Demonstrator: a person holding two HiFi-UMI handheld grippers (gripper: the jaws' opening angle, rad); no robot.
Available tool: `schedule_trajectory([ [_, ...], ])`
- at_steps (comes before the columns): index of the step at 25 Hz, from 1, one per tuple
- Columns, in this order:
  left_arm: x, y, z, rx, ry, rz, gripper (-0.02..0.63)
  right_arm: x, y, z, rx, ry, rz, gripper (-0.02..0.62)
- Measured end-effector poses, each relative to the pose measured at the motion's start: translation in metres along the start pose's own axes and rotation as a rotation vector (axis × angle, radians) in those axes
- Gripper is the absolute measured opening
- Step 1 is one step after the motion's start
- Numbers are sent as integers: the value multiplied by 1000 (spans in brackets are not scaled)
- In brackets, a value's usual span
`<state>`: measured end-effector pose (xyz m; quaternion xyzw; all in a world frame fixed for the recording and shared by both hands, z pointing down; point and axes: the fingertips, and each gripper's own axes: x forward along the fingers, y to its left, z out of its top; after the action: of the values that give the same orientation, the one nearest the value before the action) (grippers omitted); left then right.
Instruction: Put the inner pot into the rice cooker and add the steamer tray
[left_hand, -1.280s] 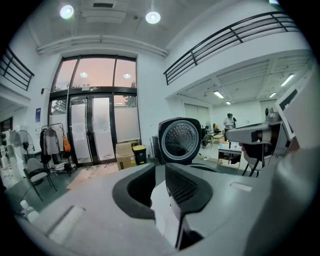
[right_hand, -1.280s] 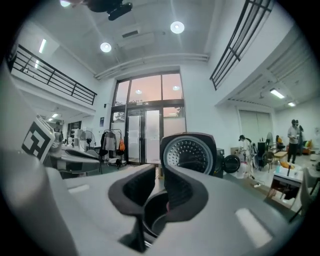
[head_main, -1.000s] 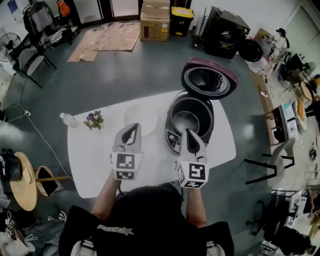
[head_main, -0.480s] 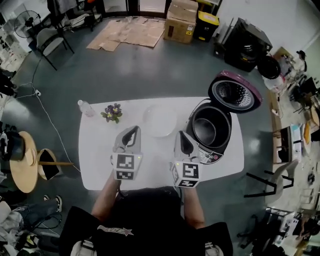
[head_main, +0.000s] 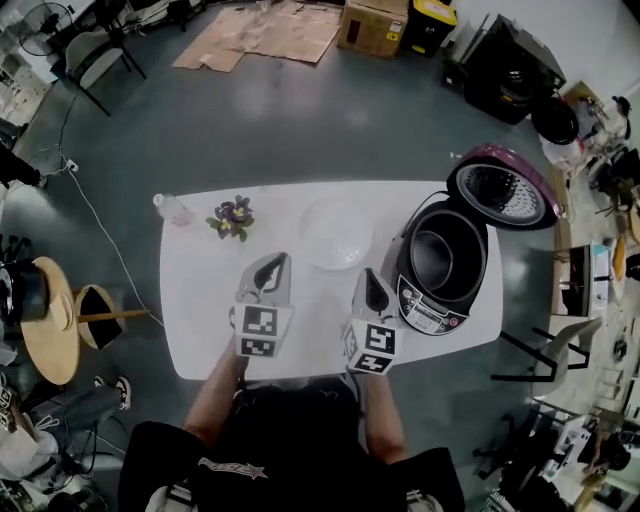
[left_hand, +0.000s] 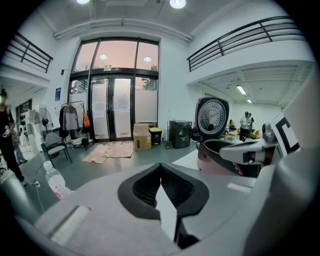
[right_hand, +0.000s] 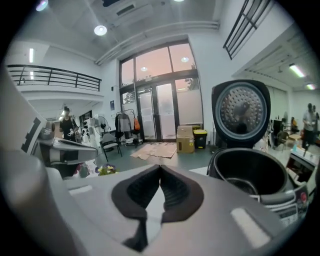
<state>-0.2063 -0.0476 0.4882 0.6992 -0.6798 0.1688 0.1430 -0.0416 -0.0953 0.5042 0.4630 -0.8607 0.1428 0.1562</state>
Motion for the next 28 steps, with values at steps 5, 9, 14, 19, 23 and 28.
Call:
schedule_trajectory([
  [5,34,0,-32,-8,55,-66,12,21,-16,-43,106,78,-91,6],
  [9,65,-3,-63,-63,124,-151,146,42,-24,-76,180,127,-142,72],
  [14,96,-9,-110,-128,224,-210,264,62,-32,-116,300,194,-175,187],
  [19,121,-12,-137,-94,282,-211,264,81,-42,-149,376,238,-189,187],
  [23,139,-14,-156,-100,317,-207,261,96,-50,-165,407,264,-198,186],
  [28,159,-10,-176,-99,357,-178,231,111,-56,-181,433,295,-206,186],
])
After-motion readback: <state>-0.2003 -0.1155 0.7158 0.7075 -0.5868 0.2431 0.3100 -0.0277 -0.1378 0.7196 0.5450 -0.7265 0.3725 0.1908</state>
